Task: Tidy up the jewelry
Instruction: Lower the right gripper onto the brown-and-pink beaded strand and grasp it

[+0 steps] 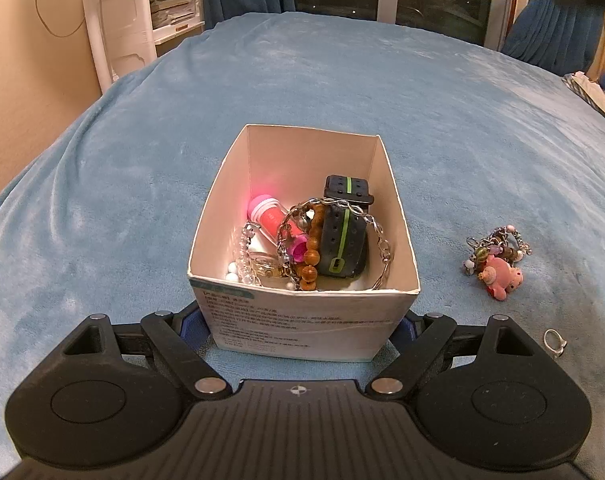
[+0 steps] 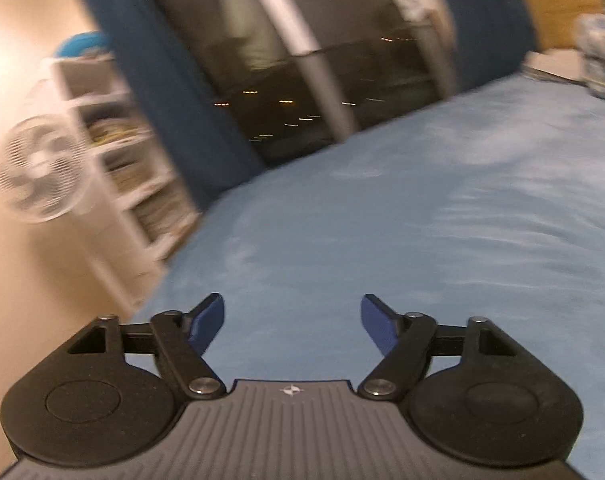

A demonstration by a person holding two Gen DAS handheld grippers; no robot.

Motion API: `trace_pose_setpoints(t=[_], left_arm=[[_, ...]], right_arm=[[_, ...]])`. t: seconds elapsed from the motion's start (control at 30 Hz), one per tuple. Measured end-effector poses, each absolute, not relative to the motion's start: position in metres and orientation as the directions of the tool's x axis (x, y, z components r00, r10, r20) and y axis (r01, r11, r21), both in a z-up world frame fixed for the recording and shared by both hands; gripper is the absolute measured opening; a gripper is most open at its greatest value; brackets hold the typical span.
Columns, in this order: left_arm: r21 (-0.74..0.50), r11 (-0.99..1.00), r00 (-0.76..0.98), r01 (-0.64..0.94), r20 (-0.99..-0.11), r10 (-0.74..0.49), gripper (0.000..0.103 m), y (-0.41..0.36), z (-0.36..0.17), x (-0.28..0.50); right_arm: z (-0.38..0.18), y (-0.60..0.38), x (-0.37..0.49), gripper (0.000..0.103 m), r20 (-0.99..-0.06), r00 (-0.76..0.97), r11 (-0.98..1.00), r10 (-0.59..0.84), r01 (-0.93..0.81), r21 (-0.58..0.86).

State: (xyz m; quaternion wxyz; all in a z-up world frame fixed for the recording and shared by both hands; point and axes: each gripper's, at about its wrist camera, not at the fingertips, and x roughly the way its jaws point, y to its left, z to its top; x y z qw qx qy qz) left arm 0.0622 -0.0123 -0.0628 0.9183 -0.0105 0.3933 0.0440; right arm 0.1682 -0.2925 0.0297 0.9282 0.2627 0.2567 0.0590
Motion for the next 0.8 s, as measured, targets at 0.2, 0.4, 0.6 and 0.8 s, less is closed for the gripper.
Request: trace_pose_setpoints(t=[0.2,0.4,0.6,0.8], left_arm=[[0.019,0.996,0.687,-0.09,-0.722,0.075,0.06,-0.013,-0.063,0.062],[0.019,0.996,0.687,-0.089,-0.722,0.076,0.06,-0.013,-0.063,0.062],[0.019,0.996,0.687,-0.089,-0.723,0.075,0.06,-0.013,-0.063,0.062],[0.018,0.996,0.686,-0.09,-0.723,0.075,0.06,-0.013,-0.063,0.062]], right_arm=[[-0.002,-0.306,0.176,0.103,-0.587,0.787,0.891,0.192,0.111,0.44],[-0.024,-0.296,0.184,0.103,-0.663,0.696,0.909,0.276,0.036,0.415],[-0.051,-0.287,0.187,0.103,-0.741,0.591,0.898,0.318,0.062,0.435],[-0.071,-0.27,0.197,0.103,-0.774,0.528,0.898,0.349,0.048,0.438]])
